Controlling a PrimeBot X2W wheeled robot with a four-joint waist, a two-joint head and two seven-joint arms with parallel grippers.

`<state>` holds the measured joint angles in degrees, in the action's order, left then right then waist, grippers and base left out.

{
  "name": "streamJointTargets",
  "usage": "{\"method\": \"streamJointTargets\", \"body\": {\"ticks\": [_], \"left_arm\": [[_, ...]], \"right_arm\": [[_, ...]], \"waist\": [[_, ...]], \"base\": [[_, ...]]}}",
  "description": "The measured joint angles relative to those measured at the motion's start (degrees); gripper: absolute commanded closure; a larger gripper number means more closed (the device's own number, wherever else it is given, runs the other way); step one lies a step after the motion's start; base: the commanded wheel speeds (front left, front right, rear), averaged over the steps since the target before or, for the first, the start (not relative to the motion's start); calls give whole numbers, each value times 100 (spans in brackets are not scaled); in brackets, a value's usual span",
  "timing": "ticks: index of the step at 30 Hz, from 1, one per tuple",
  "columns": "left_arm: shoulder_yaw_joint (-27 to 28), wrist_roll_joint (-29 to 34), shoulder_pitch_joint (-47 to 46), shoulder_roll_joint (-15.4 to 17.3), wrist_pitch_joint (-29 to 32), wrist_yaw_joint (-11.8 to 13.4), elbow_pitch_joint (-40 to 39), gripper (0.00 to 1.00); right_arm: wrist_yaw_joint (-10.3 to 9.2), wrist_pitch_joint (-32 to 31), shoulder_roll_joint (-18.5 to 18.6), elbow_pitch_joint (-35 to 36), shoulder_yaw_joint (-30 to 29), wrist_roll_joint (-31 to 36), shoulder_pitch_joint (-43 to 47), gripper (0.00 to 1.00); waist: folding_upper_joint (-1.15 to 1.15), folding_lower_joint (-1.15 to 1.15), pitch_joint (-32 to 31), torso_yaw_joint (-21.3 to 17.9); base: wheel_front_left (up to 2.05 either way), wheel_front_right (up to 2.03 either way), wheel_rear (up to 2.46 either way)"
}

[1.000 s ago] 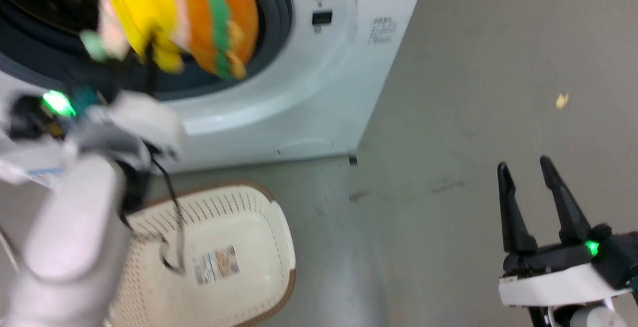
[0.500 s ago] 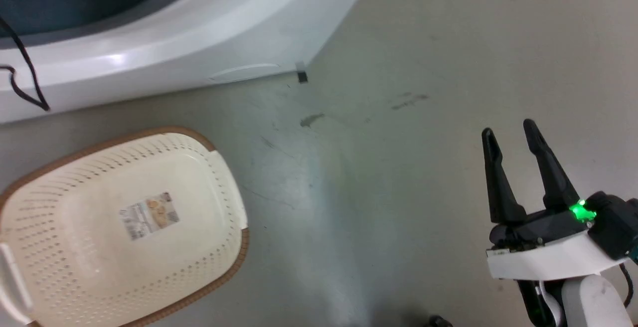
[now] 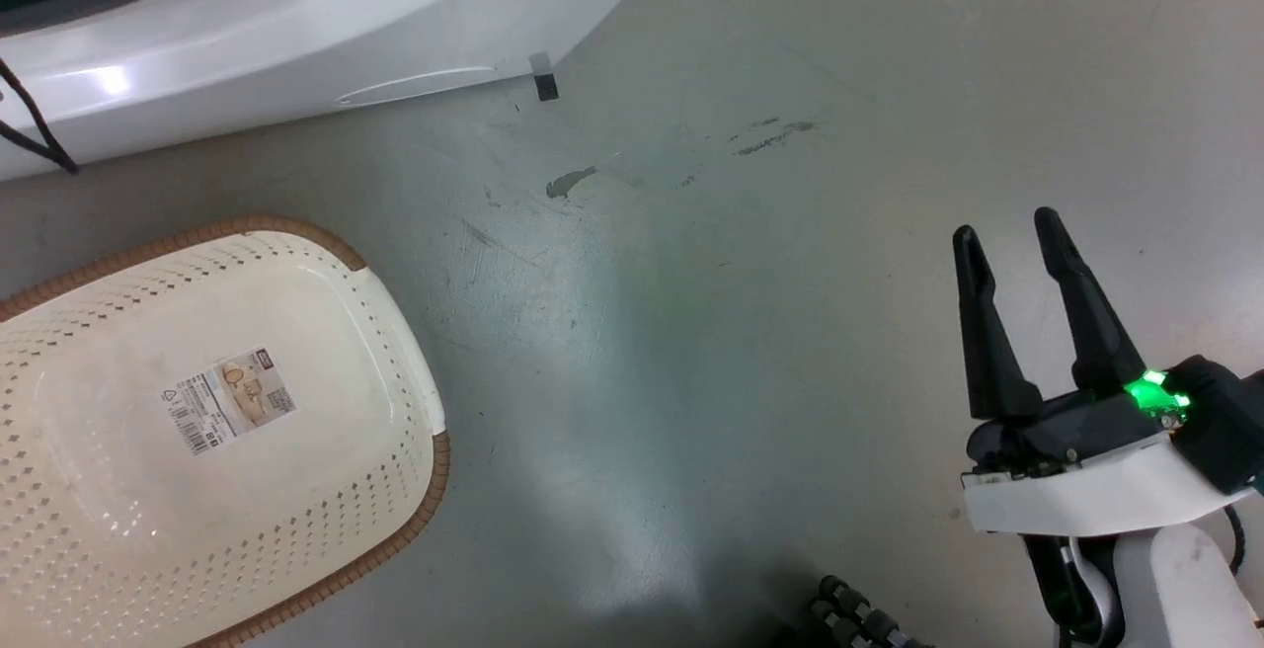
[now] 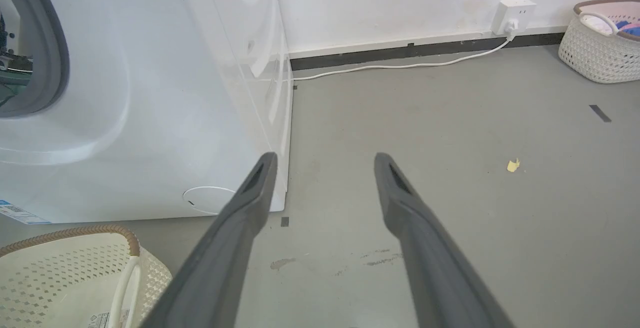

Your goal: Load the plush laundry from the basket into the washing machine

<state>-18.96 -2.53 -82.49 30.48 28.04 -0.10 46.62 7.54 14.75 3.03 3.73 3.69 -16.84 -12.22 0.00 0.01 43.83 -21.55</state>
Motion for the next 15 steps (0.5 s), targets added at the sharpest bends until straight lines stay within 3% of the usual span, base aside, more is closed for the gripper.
{"method": "streamJointTargets", "body": {"ticks": [5,6,7,15], "left_arm": [[-49,-62,-32,-101,-237,24,155,100],[-57,-62,-32,-110,-318,56,180,4],[-59,-66,-26,-124,-411,76,210,0],[40,-386,454,-256,-1332,111,582,0]], "right_arm": [[0,0,-1,-25,-34,-12,-17,0],[0,0,-1,-25,-44,-11,-21,0],[0,0,-1,-24,-58,-10,-34,0],[0,0,-4,-9,-186,201,-65,0]], "waist": [[0,-1,-14,108],[0,-1,-33,122],[0,-1,-61,133],[0,-1,-573,234]], "base": [[0,0,0],[0,0,0],[0,0,0],[0,0,0]]}}
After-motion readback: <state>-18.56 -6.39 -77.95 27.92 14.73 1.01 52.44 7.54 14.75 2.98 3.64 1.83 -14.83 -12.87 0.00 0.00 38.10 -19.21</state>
